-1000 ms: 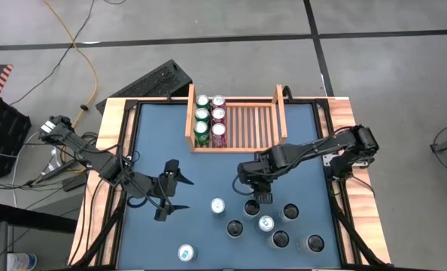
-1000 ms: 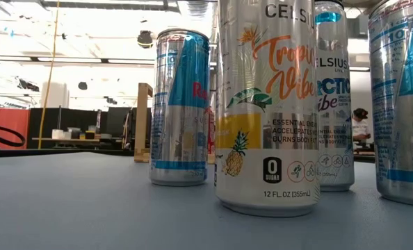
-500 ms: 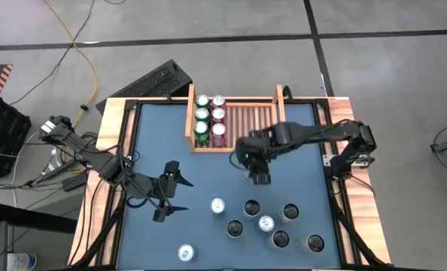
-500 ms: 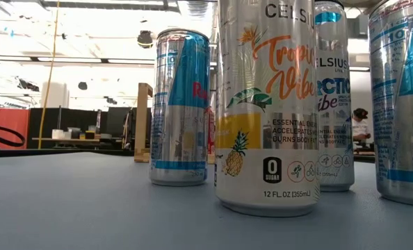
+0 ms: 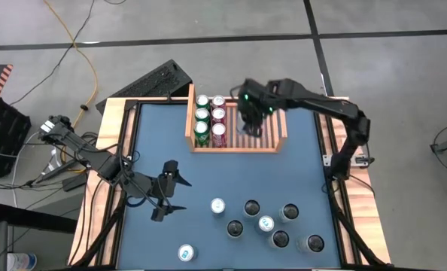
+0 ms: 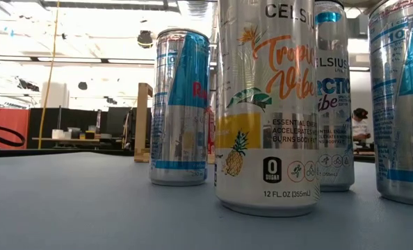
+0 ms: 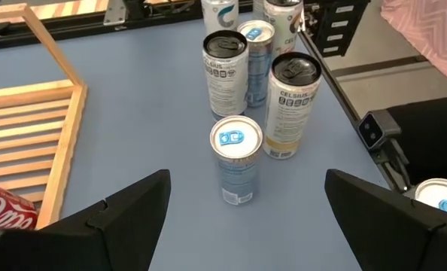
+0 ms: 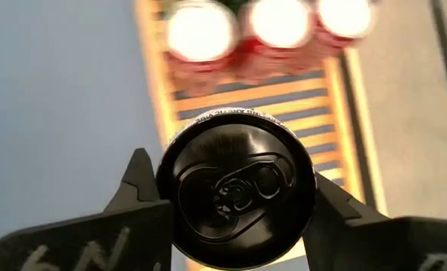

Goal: Place canned beverage on shelf
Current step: Put the top right white-blue soda can on the shelf

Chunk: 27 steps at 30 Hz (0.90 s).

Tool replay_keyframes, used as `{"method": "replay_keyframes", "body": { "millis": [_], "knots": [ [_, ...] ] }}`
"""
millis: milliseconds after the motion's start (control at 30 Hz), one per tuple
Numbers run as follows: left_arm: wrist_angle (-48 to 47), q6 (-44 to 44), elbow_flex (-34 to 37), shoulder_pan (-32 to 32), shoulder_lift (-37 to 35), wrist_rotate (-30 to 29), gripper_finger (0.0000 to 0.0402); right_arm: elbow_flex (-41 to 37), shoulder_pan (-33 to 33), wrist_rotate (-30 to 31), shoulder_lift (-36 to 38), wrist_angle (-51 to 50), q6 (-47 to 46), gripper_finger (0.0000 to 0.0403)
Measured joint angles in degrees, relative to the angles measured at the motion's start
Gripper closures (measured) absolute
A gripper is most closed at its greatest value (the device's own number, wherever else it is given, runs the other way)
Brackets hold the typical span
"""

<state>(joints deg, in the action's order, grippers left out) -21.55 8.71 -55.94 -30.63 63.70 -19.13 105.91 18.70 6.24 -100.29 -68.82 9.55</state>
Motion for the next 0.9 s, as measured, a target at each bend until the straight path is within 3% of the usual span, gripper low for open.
{"method": "replay_keyframes", "body": {
  "millis": [333,500,767,900],
  "knots": [
    [-3.21,3.07,0.02,0.21,-0.96,-1.86,0.006,1.29,13.54,-6.04,-10.27,4.91,5.76,0.0252],
    [-3.9,3.85,0.01,0.91,-1.5,-3.07,0.006,9.58,16.98,-6.84,-16.79,4.11,8.43,0.0252],
    [-5.15,5.09,0.02,1.9,-1.92,-3.19,0.006,29.29,19.47,-9.37,-29.8,-4.43,10.39,0.0252],
    [-6.33,6.01,0.02,1.9,-2.17,-3.55,0.006,26.84,19.83,-11.42,-30.35,-3.08,11.78,0.0252]
  ]
}}
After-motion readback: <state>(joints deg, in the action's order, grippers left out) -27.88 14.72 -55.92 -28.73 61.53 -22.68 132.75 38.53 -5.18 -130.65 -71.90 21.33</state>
